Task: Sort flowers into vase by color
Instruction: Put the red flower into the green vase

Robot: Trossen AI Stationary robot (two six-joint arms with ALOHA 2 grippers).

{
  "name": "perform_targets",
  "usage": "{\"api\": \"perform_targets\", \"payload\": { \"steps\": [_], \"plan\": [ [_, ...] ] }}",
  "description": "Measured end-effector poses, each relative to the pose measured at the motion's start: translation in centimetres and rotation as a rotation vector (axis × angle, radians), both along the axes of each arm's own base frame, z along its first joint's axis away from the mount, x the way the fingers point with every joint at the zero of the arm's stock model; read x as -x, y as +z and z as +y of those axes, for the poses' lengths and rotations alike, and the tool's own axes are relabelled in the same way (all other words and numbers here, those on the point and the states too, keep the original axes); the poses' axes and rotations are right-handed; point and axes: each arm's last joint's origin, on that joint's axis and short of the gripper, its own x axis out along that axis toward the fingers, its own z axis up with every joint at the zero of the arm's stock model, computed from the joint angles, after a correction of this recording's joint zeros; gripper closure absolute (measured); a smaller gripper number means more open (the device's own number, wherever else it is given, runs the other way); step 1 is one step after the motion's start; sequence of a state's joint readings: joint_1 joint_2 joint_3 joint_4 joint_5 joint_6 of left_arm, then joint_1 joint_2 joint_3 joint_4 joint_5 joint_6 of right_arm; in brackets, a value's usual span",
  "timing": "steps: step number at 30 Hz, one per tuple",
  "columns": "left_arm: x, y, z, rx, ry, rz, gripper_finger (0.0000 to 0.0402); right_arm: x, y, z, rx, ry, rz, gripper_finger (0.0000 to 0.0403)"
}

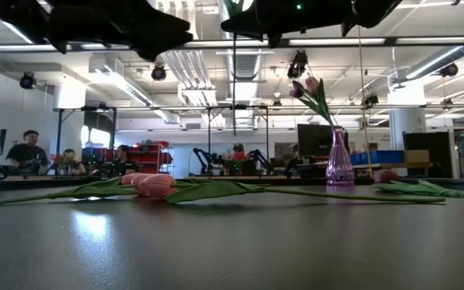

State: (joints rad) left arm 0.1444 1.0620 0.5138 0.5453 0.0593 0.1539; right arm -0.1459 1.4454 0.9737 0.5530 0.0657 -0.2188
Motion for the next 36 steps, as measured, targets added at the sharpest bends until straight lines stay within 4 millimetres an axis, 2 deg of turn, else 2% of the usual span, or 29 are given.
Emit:
{"api": "perform_targets", "payload": {
  "steps": [7, 24, 28, 34, 36],
  "plan": [
    [-2.9, 0.0, 0.4, -0.030, 0.000, -0.006, 0.0231, -0.5, -0.1, 0.4, -0.073, 0.084, -0.055, 0.0390],
    [-7.1, 1.0, 0.8, -0.021, -0.080, 0.002, 0.0248, -0.7, -0.1, 1.3, -0.131, 0.116, -0.087, 0.0390],
    [-7.4, 0.9, 0.8, -0.018, -0.081, 0.016, 0.0282, -0.7, -0.1, 1.5, -0.131, 0.120, -0.086, 0.0390],
    [-7.1, 1.3, 0.9, -0.021, -0.076, 0.008, 0.0377, -0.8, 0.0, 1.7, -0.118, 0.130, -0.087, 0.0390],
    [-7.1, 1.3, 0.9, -0.020, -0.062, 0.006, 0.0395, -0.8, 0.0, 1.7, -0.094, 0.129, -0.084, 0.0390]
  ]
}}
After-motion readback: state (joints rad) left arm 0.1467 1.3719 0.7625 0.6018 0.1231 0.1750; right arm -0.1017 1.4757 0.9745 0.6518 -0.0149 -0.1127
